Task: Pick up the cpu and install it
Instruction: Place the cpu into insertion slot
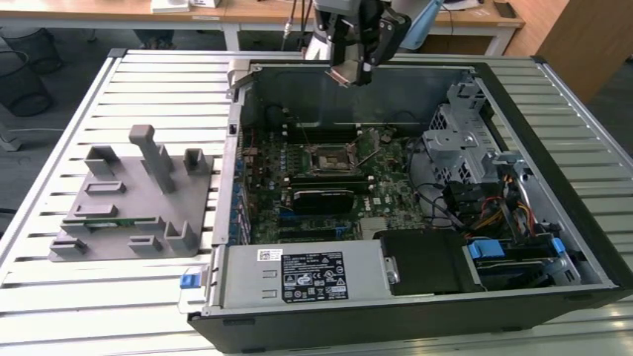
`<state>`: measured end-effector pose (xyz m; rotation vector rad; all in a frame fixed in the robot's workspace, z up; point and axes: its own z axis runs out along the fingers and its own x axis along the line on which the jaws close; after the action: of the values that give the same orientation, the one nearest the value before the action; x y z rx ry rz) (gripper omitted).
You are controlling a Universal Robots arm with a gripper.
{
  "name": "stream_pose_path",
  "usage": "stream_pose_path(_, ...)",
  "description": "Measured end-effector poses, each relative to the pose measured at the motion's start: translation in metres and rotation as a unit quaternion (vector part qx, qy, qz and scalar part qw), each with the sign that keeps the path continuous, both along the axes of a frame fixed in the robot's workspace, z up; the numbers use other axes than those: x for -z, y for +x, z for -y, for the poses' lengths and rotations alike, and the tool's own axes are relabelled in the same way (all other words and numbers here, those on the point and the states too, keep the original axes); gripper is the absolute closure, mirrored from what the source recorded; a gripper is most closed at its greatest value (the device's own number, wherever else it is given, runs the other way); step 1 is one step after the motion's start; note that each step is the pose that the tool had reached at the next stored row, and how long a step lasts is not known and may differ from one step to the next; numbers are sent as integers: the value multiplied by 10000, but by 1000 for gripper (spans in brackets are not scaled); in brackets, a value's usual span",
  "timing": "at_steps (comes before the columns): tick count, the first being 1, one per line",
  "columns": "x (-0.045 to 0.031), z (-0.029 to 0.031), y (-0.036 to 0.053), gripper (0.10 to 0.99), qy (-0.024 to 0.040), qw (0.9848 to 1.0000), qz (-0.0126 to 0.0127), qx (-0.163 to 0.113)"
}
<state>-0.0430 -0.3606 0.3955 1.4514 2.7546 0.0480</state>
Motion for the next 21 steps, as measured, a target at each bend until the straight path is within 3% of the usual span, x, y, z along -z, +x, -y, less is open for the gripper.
stream_pose_path(5,12,-7,0,545,0,9995,0,306)
stream_pose_path(11,28,-15,0,545,0,9977,0,673)
stream_pose_path(15,40,-20,0,545,0,9958,0,920)
stream_pose_path(21,58,-27,0,545,0,9916,0,1295)
